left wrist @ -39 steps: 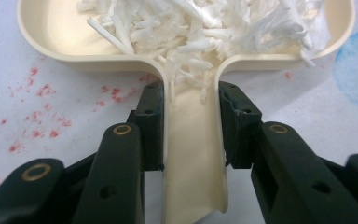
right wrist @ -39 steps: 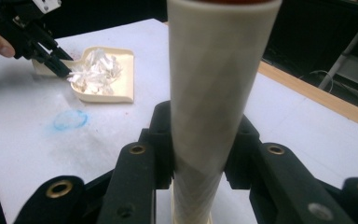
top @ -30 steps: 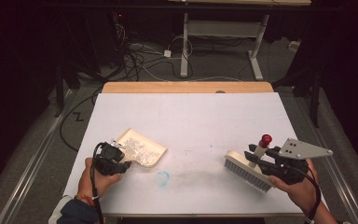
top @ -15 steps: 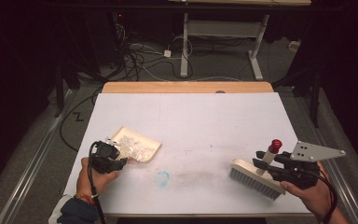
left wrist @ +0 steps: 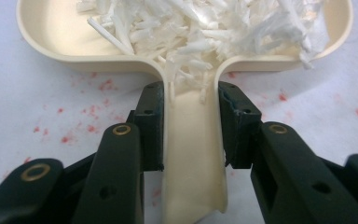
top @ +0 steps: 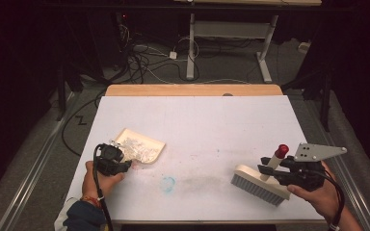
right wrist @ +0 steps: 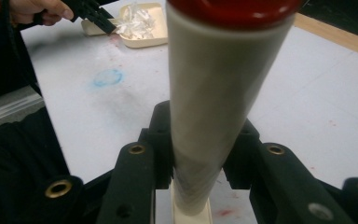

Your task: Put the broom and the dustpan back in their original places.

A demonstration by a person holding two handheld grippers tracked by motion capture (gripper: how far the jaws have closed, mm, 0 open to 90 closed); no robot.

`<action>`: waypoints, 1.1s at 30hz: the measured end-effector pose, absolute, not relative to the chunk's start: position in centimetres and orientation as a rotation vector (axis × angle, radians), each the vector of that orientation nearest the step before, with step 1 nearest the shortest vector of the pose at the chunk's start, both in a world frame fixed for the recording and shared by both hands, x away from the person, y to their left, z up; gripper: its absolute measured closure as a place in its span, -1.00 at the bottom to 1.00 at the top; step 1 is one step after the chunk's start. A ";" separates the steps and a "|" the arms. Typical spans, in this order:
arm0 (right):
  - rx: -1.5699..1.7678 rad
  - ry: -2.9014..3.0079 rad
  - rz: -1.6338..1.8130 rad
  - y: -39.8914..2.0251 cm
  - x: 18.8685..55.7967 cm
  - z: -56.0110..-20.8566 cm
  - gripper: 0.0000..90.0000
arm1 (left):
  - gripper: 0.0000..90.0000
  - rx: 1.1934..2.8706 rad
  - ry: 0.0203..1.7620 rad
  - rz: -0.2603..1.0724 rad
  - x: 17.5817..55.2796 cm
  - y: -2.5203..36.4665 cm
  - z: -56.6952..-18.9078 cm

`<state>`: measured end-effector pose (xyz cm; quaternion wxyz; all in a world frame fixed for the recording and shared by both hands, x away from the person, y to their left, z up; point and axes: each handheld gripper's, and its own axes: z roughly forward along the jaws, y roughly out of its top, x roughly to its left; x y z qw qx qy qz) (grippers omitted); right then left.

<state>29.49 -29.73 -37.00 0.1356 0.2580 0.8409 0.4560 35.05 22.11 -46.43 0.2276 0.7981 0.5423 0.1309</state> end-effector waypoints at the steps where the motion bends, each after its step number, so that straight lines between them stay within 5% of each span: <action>1: 0.760 2.426 1.316 -29.7 29.7 -37.0 0.55 | 0.40 2.189 1.502 0.369 35.2 22.1 -46.5; 7: 0.805 2.400 1.263 -29.2 31.5 -37.0 0.49 | 0.35 2.144 1.554 0.388 35.6 21.1 -47.1; 11: 0.858 2.357 1.199 -28.9 33.2 -37.1 0.39 | 0.03 2.103 1.578 0.381 35.2 20.2 -47.3; 18: 0.954 2.294 1.142 -28.5 36.3 -37.2 0.34 | -0.08 2.110 1.526 0.338 33.9 19.7 -47.3; 25: 1.039 2.226 1.110 -27.9 39.5 -37.8 0.36 | -0.16 2.093 1.412 0.356 32.7 20.7 -47.3; 33: 1.126 2.166 1.070 -27.0 42.7 -38.9 0.44 | -0.53 2.018 1.175 0.525 29.9 22.2 -47.4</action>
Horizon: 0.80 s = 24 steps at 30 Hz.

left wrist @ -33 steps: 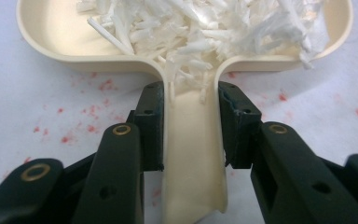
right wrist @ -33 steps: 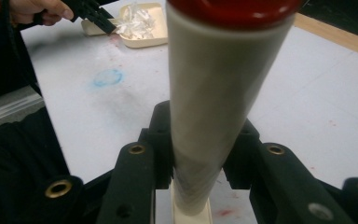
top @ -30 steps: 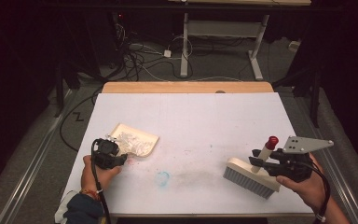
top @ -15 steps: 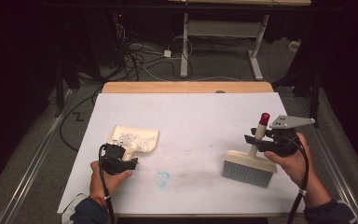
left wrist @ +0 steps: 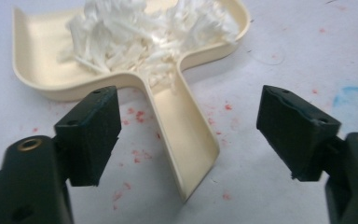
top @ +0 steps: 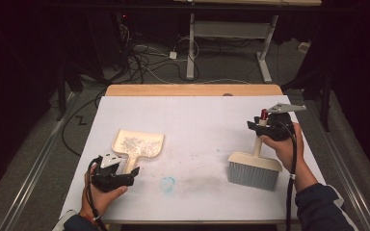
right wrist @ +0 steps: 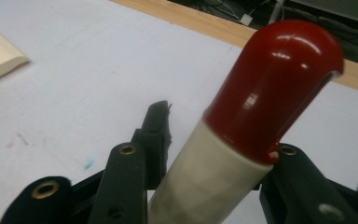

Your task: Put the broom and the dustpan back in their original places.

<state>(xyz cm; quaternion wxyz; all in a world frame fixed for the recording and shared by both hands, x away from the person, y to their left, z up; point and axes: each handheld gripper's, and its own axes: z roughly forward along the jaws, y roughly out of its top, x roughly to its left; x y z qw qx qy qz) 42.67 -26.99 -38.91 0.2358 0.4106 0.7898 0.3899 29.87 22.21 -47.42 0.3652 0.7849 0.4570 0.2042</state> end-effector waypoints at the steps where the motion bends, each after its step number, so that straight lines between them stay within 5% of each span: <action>1: 1.132 2.166 1.069 -26.8 43.0 -39.1 0.44 | -0.53 2.032 1.156 0.550 29.6 22.1 -47.5; 24: 1.102 1.961 1.065 -25.2 46.0 -38.3 0.10 | -0.56 2.097 0.982 0.613 28.5 20.5 -47.6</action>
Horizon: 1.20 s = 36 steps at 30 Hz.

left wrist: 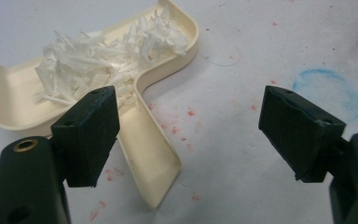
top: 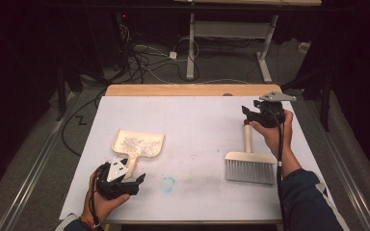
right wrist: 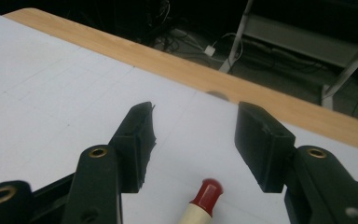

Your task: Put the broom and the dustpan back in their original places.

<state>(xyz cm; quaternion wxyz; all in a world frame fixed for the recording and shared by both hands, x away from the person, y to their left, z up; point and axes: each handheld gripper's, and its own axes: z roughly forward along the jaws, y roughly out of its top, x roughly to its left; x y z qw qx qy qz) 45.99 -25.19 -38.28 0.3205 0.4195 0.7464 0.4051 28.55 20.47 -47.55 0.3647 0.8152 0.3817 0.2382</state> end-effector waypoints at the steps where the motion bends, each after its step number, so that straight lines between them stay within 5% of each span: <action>1: 1.084 1.959 1.063 -25.1 45.9 -38.2 0.08 | -0.56 2.096 0.974 0.619 28.5 20.4 -47.6; 12: 1.016 1.973 1.086 -24.3 44.6 -37.9 0.05 | -0.58 2.122 0.946 0.622 28.4 20.0 -47.8; 36: 0.943 1.915 1.159 -24.5 40.4 -38.6 -0.44 | -0.59 2.129 0.884 0.672 27.8 19.6 -47.8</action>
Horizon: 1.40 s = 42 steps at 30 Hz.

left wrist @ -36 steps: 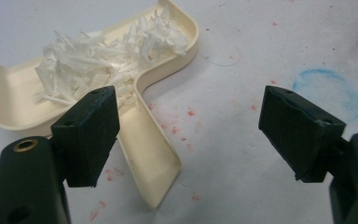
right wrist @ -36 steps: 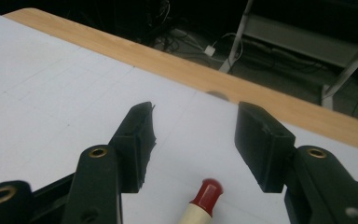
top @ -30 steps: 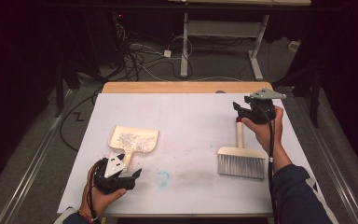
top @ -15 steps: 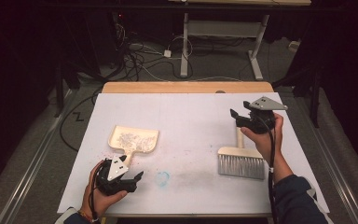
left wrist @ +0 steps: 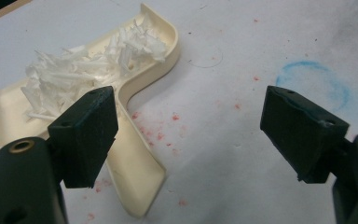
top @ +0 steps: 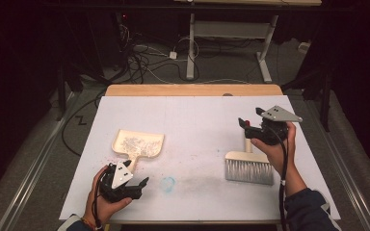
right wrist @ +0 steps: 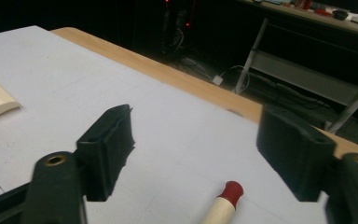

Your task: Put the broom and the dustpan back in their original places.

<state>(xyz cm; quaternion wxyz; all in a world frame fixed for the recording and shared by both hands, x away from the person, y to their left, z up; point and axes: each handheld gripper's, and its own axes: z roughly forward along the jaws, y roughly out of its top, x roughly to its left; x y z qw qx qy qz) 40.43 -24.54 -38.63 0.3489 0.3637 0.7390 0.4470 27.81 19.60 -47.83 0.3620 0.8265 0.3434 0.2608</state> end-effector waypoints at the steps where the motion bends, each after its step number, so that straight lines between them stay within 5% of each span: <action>1: 0.954 1.900 1.155 -24.5 40.3 -38.6 -0.45 | -0.59 2.128 0.883 0.666 27.8 19.6 -47.8; 42: 0.759 1.957 1.169 -23.5 33.7 -36.5 -0.51 | -0.65 2.159 0.847 0.665 27.5 19.3 -47.8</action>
